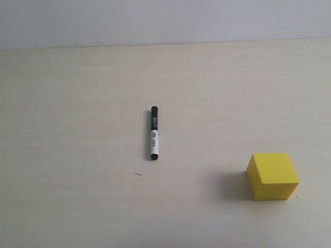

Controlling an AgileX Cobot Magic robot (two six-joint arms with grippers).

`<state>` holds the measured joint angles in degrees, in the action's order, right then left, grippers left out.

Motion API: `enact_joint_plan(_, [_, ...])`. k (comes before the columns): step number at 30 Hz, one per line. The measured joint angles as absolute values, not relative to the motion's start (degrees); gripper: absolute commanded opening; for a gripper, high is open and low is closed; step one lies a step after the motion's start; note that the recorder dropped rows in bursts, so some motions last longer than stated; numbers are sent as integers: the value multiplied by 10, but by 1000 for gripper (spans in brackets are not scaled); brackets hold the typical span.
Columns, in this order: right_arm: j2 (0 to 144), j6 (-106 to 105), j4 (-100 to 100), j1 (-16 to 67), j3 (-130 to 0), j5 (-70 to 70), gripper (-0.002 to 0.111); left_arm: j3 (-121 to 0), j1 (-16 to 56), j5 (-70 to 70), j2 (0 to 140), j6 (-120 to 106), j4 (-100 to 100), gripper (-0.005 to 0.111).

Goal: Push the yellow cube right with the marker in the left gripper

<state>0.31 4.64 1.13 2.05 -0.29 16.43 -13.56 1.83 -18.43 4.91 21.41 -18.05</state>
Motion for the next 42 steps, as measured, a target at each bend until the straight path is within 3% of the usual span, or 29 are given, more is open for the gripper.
enact_joint_plan(26, [3,46,11,20,-3,164,0,-127,15,-180,48,214,-181,0])
enact_joint_plan(42, [3,46,11,20,-3,164,0,-35,39,-163,41,215,-181,0])
